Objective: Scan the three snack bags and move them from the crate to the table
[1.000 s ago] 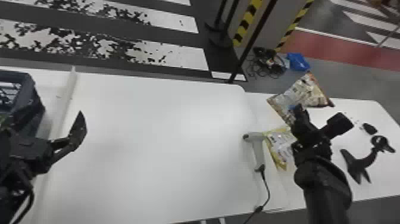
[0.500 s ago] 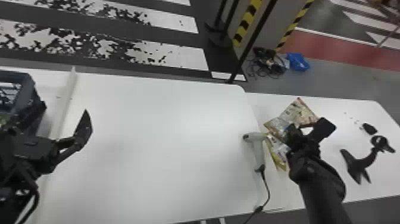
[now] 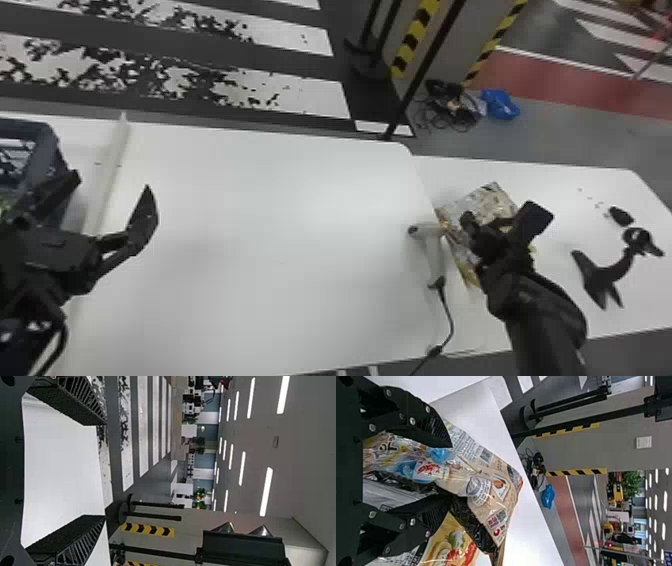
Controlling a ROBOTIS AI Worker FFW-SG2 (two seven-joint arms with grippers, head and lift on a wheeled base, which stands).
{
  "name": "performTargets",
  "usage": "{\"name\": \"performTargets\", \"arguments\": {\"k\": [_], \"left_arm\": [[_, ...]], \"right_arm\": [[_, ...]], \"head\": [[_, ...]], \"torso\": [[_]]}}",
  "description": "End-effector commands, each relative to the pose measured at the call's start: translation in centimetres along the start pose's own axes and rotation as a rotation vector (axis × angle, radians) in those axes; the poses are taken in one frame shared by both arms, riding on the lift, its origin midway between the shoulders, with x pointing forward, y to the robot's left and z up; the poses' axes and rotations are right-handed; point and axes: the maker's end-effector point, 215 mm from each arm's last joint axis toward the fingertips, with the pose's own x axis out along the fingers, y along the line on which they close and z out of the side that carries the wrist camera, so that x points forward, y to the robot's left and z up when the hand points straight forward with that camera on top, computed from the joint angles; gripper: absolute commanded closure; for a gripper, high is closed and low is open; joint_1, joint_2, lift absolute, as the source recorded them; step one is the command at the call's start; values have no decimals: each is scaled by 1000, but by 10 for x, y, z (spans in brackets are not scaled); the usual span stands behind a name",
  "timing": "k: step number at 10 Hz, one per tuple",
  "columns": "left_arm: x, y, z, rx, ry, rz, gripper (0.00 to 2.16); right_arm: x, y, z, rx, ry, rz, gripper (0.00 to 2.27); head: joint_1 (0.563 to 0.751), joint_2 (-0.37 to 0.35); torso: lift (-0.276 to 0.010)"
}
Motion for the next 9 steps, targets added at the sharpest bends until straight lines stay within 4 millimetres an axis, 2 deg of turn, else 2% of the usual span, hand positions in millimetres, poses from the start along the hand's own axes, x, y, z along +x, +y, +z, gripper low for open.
{"name": "performTargets", "arguments": {"k": [1,4,5,6,8,9], "left_arm": [[-1,0,0,2,4,3,26],[-4,0,-1,2,8,8,26],[-5,0,-1,2,8,7,26],[-5,-1,-1,4,9,8,26],[-5,-2,-1,-1,9,23,26],[-6,-5,-3,-6,12,30,26]], "right_arm": [[-22,18,0,-24,11,49,56],[-66,42,0,-38,21,95,63],[-90,67,-2,-53,4,148,66],[-119,96,-4,-60,-21,210,66],[-186,179,6,-94,-155,381,66],[-221,223,7,-146,-245,444,66]], "head": [[695,-350],[695,-350],[695,-350],[695,-350],[695,-350],[695,-307]], "torso": [[-62],[-62],[-62],[-62],[-62],[-62]]}}
